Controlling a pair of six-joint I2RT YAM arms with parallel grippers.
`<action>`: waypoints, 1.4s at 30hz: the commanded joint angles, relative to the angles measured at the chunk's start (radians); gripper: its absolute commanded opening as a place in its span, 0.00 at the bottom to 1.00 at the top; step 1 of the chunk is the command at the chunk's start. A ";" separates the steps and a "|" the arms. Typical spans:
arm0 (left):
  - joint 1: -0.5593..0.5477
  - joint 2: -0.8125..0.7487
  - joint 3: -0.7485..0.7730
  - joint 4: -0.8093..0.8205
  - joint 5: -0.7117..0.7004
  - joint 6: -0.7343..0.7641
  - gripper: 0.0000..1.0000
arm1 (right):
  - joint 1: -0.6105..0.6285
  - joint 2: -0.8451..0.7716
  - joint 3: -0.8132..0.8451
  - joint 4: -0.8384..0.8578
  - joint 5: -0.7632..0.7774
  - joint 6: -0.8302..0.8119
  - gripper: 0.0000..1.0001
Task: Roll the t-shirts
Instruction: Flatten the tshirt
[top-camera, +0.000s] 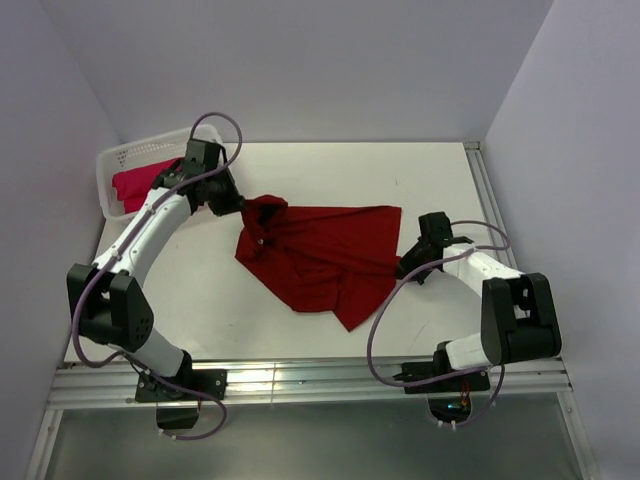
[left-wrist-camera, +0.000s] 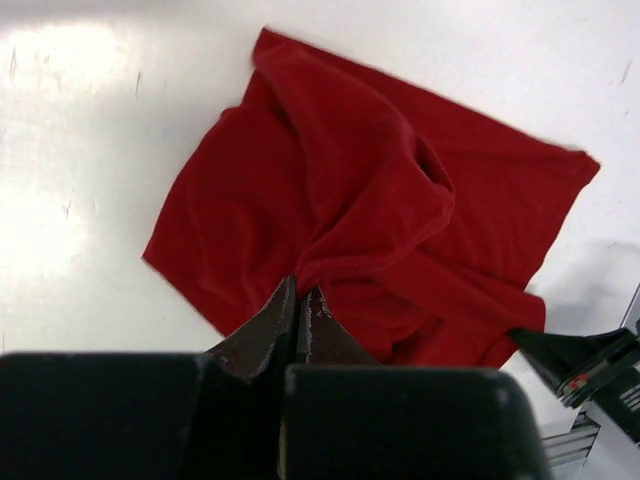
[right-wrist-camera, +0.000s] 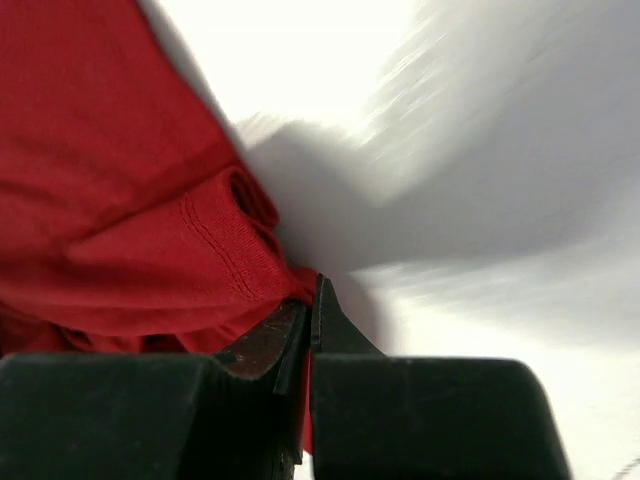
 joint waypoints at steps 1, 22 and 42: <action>0.009 -0.085 -0.076 0.040 0.012 -0.024 0.00 | -0.069 0.012 0.034 -0.003 0.027 -0.069 0.00; 0.106 0.036 0.017 0.001 -0.115 0.088 0.00 | -0.381 0.245 0.429 -0.081 0.066 -0.178 0.00; -0.147 0.168 0.244 -0.045 0.061 0.033 0.74 | -0.379 0.175 0.334 -0.058 0.009 -0.186 0.00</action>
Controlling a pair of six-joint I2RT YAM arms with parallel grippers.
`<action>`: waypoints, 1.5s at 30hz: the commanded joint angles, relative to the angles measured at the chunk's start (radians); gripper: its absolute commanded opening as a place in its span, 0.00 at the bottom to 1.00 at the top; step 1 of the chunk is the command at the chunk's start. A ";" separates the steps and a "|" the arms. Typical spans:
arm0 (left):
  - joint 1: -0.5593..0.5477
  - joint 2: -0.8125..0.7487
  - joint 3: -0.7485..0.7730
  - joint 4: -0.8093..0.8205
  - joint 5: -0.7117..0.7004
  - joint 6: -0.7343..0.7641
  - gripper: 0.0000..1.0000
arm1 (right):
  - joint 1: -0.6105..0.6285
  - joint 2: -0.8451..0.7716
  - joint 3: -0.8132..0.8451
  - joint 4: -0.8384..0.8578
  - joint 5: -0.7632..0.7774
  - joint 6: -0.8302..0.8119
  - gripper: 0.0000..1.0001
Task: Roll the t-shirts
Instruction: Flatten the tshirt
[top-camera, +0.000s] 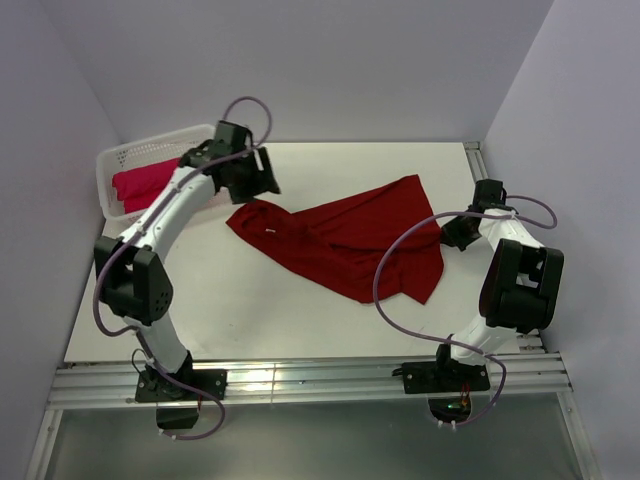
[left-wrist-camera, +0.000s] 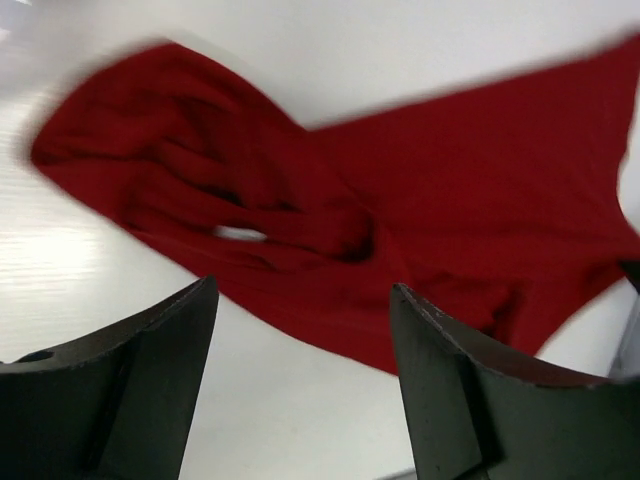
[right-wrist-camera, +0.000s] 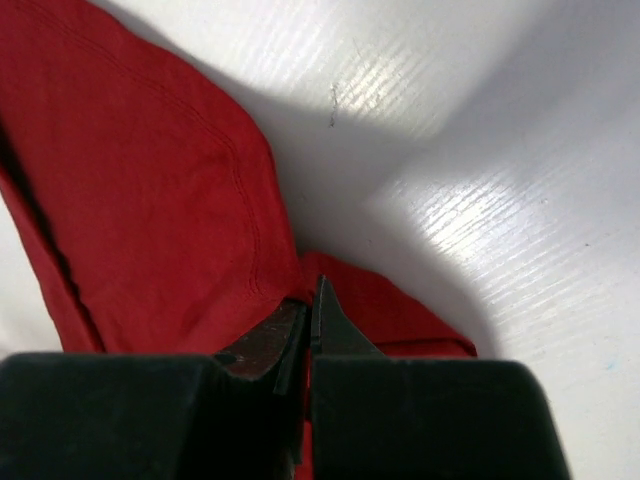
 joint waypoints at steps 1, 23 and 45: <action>-0.149 0.021 0.015 0.032 0.040 -0.065 0.74 | 0.015 -0.043 -0.013 0.019 -0.004 -0.021 0.00; -0.279 0.419 0.216 0.015 0.009 -0.064 0.57 | 0.020 -0.037 -0.003 0.011 -0.030 -0.022 0.00; -0.231 -0.064 -0.226 -0.004 -0.029 -0.074 0.00 | 0.015 0.124 0.117 -0.003 -0.024 0.019 0.00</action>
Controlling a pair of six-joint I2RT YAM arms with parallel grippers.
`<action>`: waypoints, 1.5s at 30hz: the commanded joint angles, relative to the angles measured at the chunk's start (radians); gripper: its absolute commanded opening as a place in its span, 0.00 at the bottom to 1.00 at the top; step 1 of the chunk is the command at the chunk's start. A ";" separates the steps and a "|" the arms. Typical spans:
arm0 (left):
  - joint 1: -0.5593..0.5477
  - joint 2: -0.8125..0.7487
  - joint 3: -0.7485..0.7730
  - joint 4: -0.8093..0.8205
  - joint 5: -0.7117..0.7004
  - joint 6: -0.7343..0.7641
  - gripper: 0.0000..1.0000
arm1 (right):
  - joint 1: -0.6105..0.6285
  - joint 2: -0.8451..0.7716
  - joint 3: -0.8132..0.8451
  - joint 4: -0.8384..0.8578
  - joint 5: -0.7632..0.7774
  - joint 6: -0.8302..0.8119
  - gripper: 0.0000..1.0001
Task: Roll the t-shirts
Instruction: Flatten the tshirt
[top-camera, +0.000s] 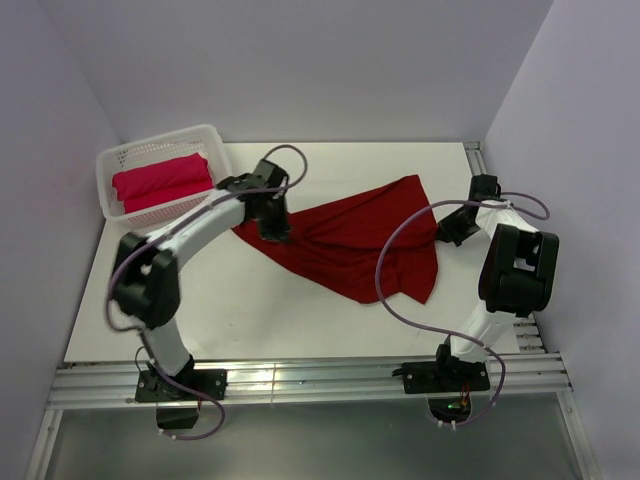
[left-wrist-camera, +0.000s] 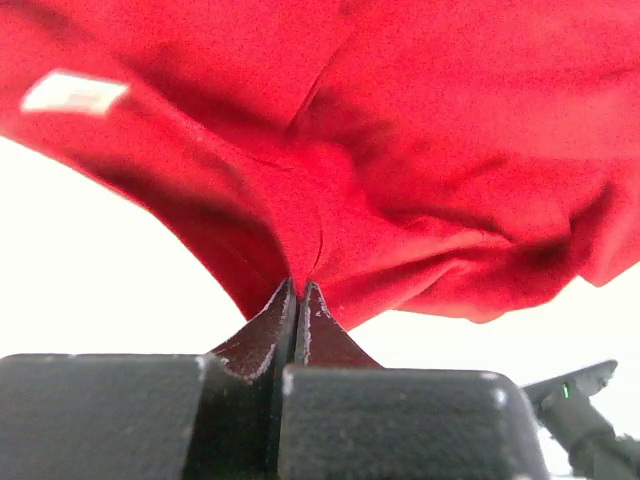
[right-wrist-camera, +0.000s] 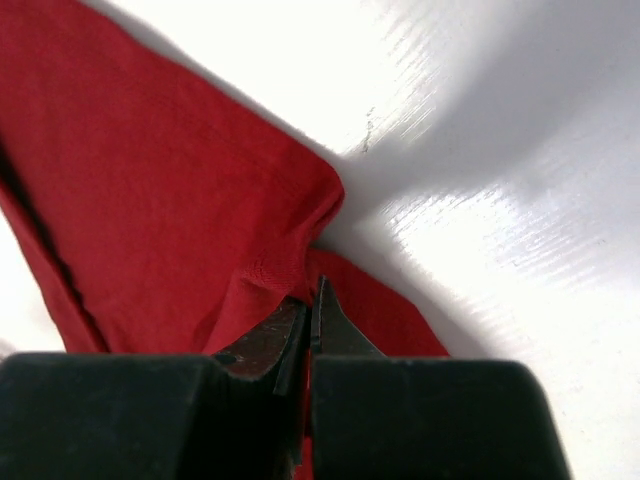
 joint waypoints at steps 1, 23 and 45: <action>0.058 -0.298 -0.166 -0.009 -0.045 0.010 0.00 | -0.001 0.033 0.050 0.010 0.005 0.037 0.00; 0.164 -0.622 -0.592 -0.183 -0.267 -0.153 0.70 | -0.033 0.107 0.139 0.003 -0.001 0.071 0.23; -0.249 -0.052 0.063 0.029 -0.081 -0.070 0.99 | 0.246 -0.318 -0.154 -0.108 -0.092 -0.015 0.54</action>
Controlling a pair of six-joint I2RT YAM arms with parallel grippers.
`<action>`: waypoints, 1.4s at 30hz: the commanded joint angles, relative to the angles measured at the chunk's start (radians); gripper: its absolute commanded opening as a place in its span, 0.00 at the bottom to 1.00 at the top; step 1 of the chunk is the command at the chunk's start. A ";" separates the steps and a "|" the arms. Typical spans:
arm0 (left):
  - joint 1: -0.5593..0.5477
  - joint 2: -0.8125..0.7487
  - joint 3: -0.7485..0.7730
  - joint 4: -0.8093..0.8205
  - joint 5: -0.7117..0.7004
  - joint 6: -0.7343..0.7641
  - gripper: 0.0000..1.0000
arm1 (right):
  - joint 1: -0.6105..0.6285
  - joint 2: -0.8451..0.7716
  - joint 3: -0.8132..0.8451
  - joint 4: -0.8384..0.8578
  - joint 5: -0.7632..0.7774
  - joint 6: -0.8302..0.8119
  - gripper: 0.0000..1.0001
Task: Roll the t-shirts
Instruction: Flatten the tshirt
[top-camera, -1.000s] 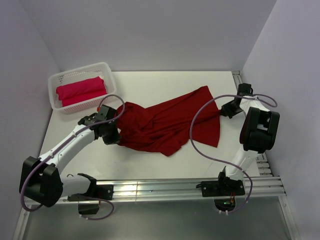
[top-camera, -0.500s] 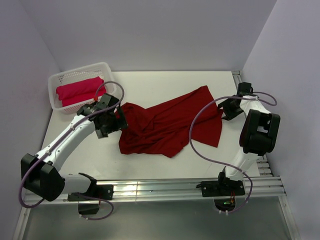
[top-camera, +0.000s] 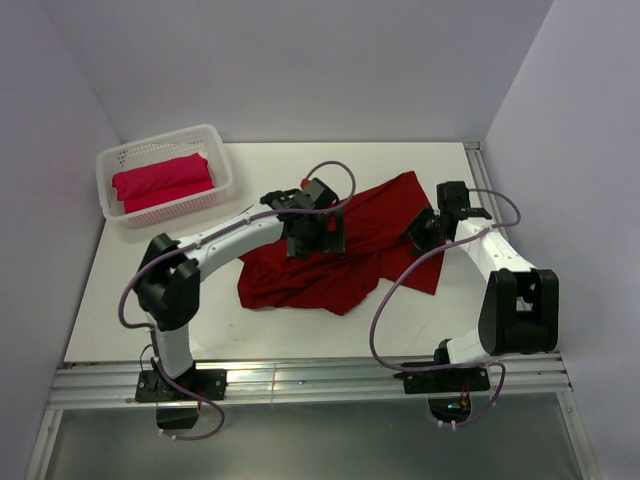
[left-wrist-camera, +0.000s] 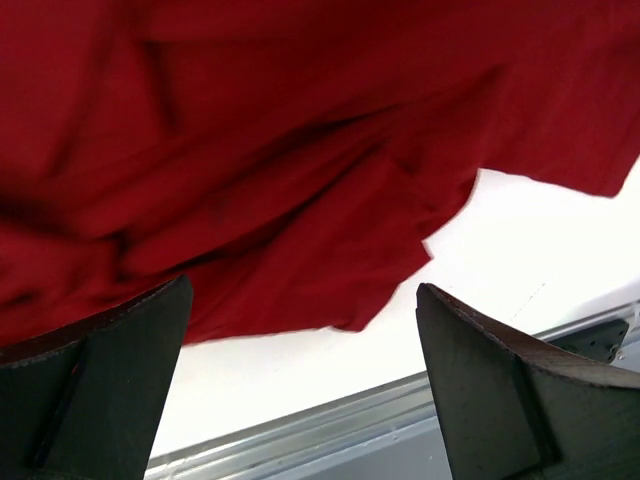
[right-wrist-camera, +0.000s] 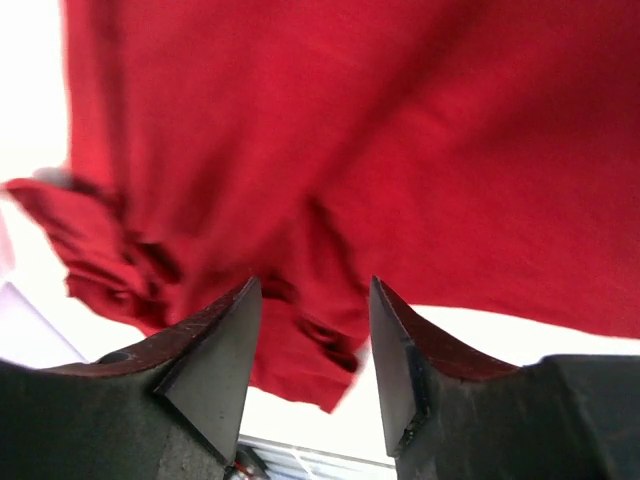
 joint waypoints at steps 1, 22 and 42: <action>-0.016 0.069 0.115 0.047 0.042 0.053 0.99 | -0.028 -0.074 -0.068 -0.035 0.021 -0.001 0.53; -0.030 0.234 0.224 0.107 0.154 0.127 0.98 | -0.255 -0.324 -0.408 -0.082 0.187 0.169 0.47; -0.030 0.338 0.269 0.066 0.171 0.234 0.91 | -0.276 -0.132 -0.394 0.047 0.273 0.253 0.24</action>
